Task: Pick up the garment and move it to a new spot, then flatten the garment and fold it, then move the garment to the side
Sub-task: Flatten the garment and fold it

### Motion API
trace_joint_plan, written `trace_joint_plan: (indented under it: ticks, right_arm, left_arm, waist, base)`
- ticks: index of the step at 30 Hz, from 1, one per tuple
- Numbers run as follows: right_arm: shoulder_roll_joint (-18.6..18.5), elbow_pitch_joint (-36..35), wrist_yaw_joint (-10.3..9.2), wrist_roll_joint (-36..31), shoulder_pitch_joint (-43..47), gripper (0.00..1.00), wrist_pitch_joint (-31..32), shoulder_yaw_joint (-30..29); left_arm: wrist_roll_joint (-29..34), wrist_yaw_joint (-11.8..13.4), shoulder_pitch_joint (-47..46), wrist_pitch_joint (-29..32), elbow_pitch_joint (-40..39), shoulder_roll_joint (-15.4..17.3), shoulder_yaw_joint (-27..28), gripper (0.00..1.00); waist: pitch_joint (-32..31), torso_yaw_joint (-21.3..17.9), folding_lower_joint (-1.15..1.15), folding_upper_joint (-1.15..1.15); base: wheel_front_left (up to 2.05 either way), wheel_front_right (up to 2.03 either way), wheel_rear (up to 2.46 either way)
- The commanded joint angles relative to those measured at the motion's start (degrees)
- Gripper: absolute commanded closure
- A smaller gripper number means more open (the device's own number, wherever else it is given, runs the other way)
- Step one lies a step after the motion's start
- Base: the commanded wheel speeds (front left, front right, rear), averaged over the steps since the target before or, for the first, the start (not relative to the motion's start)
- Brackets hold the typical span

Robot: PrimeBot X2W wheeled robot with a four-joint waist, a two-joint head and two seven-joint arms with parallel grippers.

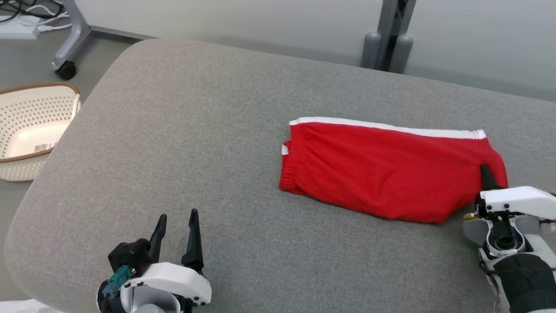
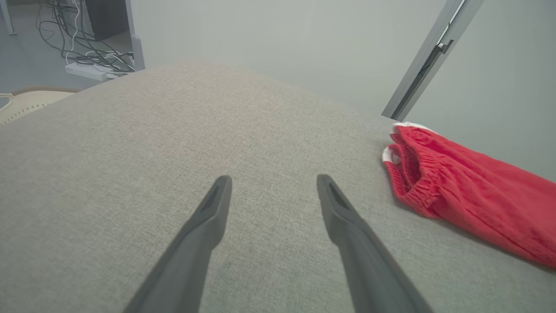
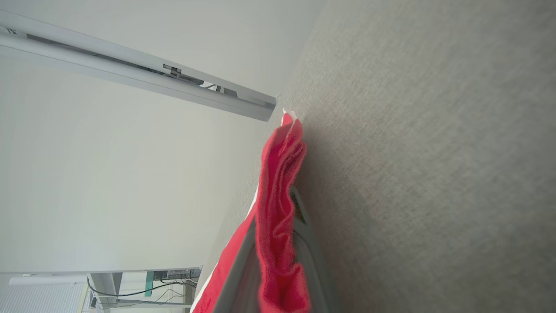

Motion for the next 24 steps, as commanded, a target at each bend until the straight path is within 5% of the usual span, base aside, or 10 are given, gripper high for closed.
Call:
trace_joint_plan:
  ticks: [1, 24]
  right_arm:
    - [-0.87, 0.66, -0.02, 0.52, 1.52, 1.0, -0.9, -0.15]
    - [-2.52, 4.21, 0.0, -3.55, 2.69, 1.0, -5.98, 4.43]
  left_arm:
    - [0.2, -0.28, 0.74, -0.19, 0.17, 0.25, 0.48, 0.0]
    - [1.16, -1.3, 2.91, -0.19, 1.43, 0.27, 2.86, 0.0]
  waist:
    - [-1.16, -0.97, 0.0, 0.0]
    - [-7.4, -4.56, 0.0, 0.0]
  base:
    - [0.0, 0.0, 0.0]
    - [0.0, 0.0, 0.0]
